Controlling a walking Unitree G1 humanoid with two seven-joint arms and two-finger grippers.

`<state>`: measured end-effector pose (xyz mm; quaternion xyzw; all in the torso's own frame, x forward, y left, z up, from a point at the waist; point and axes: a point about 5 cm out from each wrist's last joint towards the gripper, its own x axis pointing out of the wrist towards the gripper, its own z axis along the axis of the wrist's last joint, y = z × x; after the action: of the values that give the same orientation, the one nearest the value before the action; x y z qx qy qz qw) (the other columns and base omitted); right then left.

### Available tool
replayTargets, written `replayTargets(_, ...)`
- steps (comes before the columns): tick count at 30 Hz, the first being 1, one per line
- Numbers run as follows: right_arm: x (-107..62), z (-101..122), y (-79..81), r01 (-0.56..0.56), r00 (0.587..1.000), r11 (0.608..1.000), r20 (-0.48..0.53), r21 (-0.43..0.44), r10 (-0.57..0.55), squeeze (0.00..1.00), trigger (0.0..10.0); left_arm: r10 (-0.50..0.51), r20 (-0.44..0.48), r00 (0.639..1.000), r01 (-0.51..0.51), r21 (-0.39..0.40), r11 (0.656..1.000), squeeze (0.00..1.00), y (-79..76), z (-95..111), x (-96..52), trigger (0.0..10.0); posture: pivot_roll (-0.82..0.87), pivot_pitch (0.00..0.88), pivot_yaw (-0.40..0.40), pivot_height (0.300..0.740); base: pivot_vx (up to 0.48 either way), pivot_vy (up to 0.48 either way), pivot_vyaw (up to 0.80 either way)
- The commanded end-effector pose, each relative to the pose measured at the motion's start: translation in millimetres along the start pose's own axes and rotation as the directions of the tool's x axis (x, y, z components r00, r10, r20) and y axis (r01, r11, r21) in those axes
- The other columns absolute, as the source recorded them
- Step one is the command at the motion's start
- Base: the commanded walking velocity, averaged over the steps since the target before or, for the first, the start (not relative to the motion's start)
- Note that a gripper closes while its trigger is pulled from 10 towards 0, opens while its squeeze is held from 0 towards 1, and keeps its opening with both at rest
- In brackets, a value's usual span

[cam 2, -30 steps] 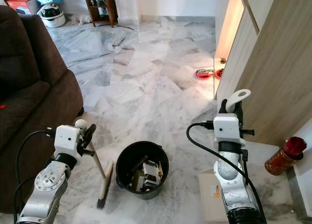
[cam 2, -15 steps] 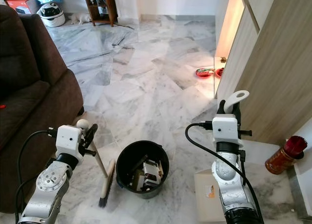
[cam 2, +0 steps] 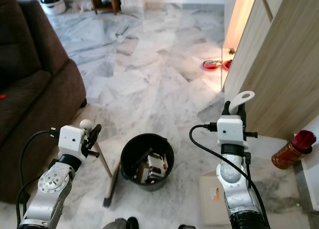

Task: Sweep floor

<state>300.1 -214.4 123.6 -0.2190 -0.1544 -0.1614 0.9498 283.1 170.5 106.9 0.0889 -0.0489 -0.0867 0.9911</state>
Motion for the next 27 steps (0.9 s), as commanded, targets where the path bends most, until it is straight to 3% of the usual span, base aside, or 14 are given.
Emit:
replayTargets(1,1.2,2.1,0.1,-0.004,1.0,1.0,0.013,0.002,0.004,0.0,10.0,0.012,0.033,0.999,-0.013,0.013,1.0,0.0,4.2,5.0,-2.5,10.0,0.08,0.117,0.077,0.74,-0.307,0.0,0.0)
replayTargets(21,3.6,1.3,-0.3,-0.005,1.0,1.0,0.013,0.005,0.005,0.0,10.0,0.006,0.036,0.999,-0.007,0.017,1.0,0.0,4.1,4.0,1.9,10.0,0.06,0.075,0.074,0.74,-0.308,0.0,0.0)
replayTargets(27,5.6,1.9,-0.5,0.0,1.0,1.0,0.011,0.026,0.0,0.0,10.0,0.004,0.042,0.999,-0.005,0.014,1.0,0.0,0.5,4.1,5.8,10.0,0.05,0.051,0.073,0.74,0.0,0.0,0.0)
